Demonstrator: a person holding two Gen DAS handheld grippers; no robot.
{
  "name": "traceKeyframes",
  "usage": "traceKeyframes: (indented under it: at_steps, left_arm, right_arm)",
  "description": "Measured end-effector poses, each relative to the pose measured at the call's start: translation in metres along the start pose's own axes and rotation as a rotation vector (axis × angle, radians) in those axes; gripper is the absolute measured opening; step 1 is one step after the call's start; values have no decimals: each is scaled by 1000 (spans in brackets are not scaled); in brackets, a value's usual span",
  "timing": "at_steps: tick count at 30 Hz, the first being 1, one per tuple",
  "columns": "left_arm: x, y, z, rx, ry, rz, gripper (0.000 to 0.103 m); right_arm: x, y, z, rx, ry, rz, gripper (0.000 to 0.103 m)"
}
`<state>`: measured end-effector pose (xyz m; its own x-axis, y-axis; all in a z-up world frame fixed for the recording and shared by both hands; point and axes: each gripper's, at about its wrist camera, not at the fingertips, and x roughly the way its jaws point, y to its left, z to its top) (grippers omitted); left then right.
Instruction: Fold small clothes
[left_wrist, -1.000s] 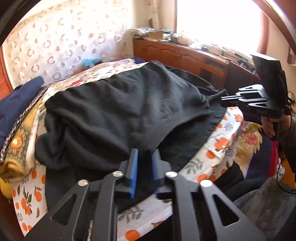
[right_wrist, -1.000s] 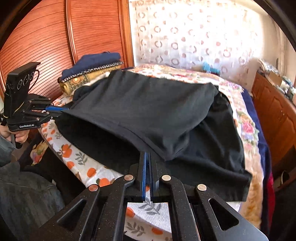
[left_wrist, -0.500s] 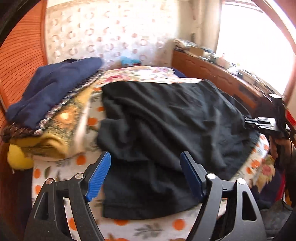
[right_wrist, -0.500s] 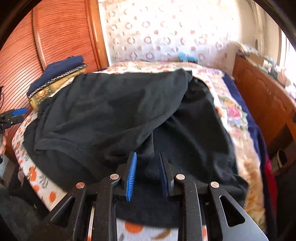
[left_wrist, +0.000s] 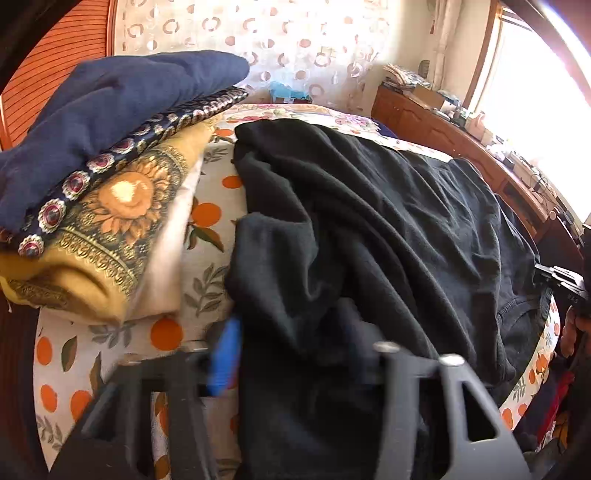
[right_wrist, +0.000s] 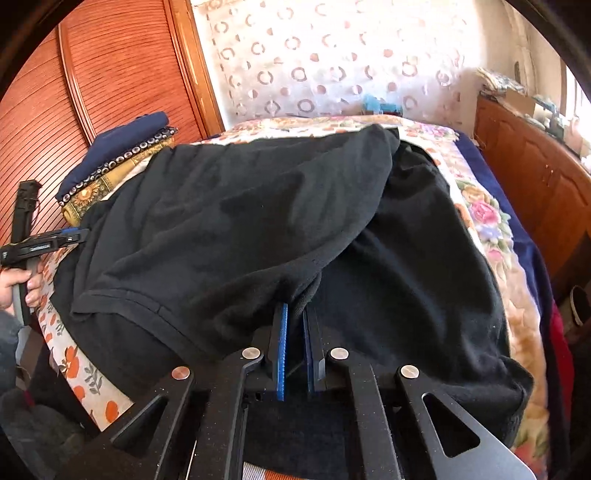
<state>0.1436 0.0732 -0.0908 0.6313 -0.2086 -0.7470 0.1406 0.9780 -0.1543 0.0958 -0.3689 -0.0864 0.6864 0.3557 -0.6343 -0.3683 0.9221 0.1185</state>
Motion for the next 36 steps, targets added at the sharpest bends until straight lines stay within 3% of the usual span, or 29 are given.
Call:
traceKeyframes:
  at_steps: [1, 2, 10, 15, 18, 20, 21, 24, 26, 30, 36]
  left_arm:
    - [-3, -2, 0, 7, -10, 8, 14]
    - [-6, -4, -1, 13, -21, 5, 10]
    - [-58, -19, -3, 40, -128, -50, 9]
    - [-47, -15, -7, 64, -94, -8, 9]
    - [-27, -6, -10, 40, -38, 42, 19]
    - [-24, 0, -11, 33, -34, 61, 40]
    - [-25, 1, -13, 28, -35, 59, 43]
    - [-32, 4, -17, 19, -41, 65, 45]
    - [-45, -2, -22, 4, -87, 64, 45]
    - [-63, -20, -26, -10, -159, -21, 45]
    - [-37, -57, -23, 57, -87, -76, 45]
  right_arm:
    - [-5, -1, 0, -1, -17, 1, 5]
    - [-11, -1, -1, 0, -37, -1, 5]
    - [-75, -3, -2, 1, -172, -20, 4]
    - [-98, -3, -14, 1, -190, -2, 4]
    - [-82, -5, -25, -9, -122, -39, 4]
    - [-67, -11, -32, 10, -74, -54, 5]
    - [-61, -13, -34, 14, -58, -66, 5]
    - [-46, -17, -37, 19, -29, -91, 5]
    - [-38, -18, -35, 29, -17, -88, 5]
    - [-33, -18, -34, 37, -10, -88, 5]
    - [-37, -15, -32, 41, -14, -89, 5]
